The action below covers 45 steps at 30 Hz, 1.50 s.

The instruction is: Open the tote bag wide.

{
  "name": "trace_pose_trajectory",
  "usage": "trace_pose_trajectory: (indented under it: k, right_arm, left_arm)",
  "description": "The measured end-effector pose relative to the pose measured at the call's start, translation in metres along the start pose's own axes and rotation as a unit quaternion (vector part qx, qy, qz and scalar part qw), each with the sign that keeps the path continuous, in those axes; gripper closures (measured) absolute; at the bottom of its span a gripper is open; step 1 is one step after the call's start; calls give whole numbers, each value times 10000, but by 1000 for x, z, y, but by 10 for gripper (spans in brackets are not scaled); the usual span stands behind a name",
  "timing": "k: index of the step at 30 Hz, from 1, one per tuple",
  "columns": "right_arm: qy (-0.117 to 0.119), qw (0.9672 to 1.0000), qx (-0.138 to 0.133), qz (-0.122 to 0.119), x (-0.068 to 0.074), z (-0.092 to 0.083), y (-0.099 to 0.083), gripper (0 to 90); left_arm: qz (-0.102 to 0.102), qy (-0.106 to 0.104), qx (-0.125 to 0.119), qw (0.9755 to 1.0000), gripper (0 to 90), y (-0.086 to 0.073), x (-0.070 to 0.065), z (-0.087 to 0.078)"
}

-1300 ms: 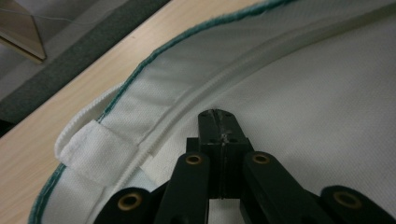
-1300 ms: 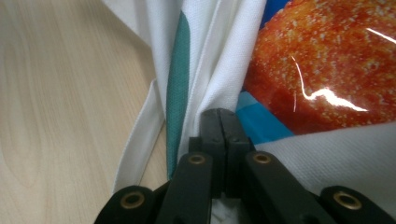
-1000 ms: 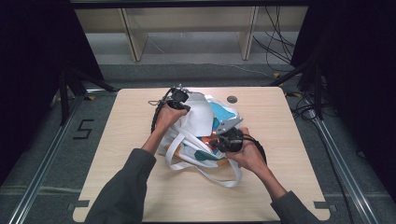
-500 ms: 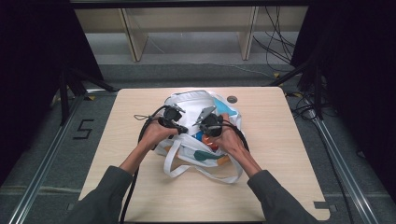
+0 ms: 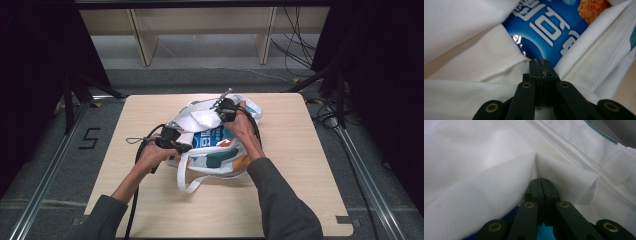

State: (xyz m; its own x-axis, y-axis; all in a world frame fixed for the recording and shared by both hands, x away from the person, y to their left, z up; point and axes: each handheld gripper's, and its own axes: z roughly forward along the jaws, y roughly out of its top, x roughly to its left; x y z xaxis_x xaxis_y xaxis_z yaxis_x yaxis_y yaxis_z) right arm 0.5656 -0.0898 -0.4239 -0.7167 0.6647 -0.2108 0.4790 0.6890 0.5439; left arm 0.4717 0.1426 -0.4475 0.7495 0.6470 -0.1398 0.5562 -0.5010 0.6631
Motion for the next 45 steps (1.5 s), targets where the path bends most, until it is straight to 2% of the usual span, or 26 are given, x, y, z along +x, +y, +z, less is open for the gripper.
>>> trace_pose_trajectory:
  k: [3,5,6,7,9,12,14,16,18,19,20,21,23,26,28,30,31,33,34,35,36,37,39,41,43,45]
  right_arm:
    - [93,9999,-117,-26,-3,-4,-3,900]
    - [418,9985,-346,-55,-4,-21,-8,900]
    - [418,9985,-346,-55,-4,-21,-8,900]
    - [499,9969,-607,-25,-2,-35,-16,900]
    - [527,9970,-530,-215,-3,-46,-26,900]
    - [576,9976,-331,-181,-3,-53,-36,900]
    - [548,9982,-107,-222,-5,-57,-46,900]
    - [526,9985,-48,-132,-6,-58,-53,900]
    - [444,9989,-60,-142,-9,-57,-58,900]
    - [415,9990,18,-147,-9,-56,-59,900]
    - [374,9992,38,-129,-9,-54,-60,900]
    - [355,9993,47,-130,-9,-55,-60,900]
    - [319,9993,31,-200,-8,-57,-59,900]
    - [291,9987,255,-336,-3,-64,-65,900]
    - [384,9970,553,-369,0,-73,-81,900]
    - [530,9960,615,-370,1,-76,-90,900]
    - [717,9942,697,-395,3,-78,-101,900]
    - [902,9917,808,-423,12,-75,-122,900]
    - [973,9908,816,-460,13,-73,-123,900]
    - [966,9909,823,-453,14,-73,-124,900]
    - [966,9909,823,-453,14,-73,-124,900]
    - [947,9911,829,-442,15,-73,-123,900]
    - [927,9921,712,-454,12,-76,-120,900]
    - [862,9944,500,-345,11,-86,-117,900]
    - [714,9970,-107,-296,6,-101,-109,900]
    - [693,9970,-314,-164,4,-108,-104,900]
  left_arm:
    - [-136,86,-346,9993,851,7,1,-3]
    - [-177,58,-580,9981,841,14,-1,-5]
    - [-205,68,-768,9968,841,20,-4,-6]
    - [-159,108,-892,9958,842,26,-6,-7]
    - [-155,130,-1260,9918,843,40,-11,-5]
    - [20,20,-1083,9941,841,60,-18,12]
    - [272,-81,-542,9981,832,68,-21,32]
    - [440,24,-108,9990,839,73,-18,49]
    - [324,165,-21,9993,869,77,-15,57]
    - [398,456,66,9981,881,80,-14,58]
    - [742,1185,308,9897,864,83,-12,63]
    - [784,1343,416,9870,882,84,-7,65]
    - [482,1195,331,9911,890,85,2,67]
    - [417,1207,379,9911,892,89,8,66]
    - [455,1416,406,9880,892,90,11,66]
    - [574,1732,506,9819,893,91,15,68]
    - [465,1710,484,9830,894,91,18,70]
    - [552,1923,487,9786,894,94,20,75]
    - [739,2140,713,9714,894,100,21,79]
    - [739,2140,713,9714,894,100,21,79]
    - [888,2348,839,9643,894,104,22,81]
    - [844,2423,826,9630,894,106,23,85]
    - [778,2367,854,9647,893,107,24,85]
    - [636,2148,620,9726,888,105,23,75]
    - [479,1737,199,9834,870,96,22,55]
    - [473,1629,140,9854,863,92,19,50]
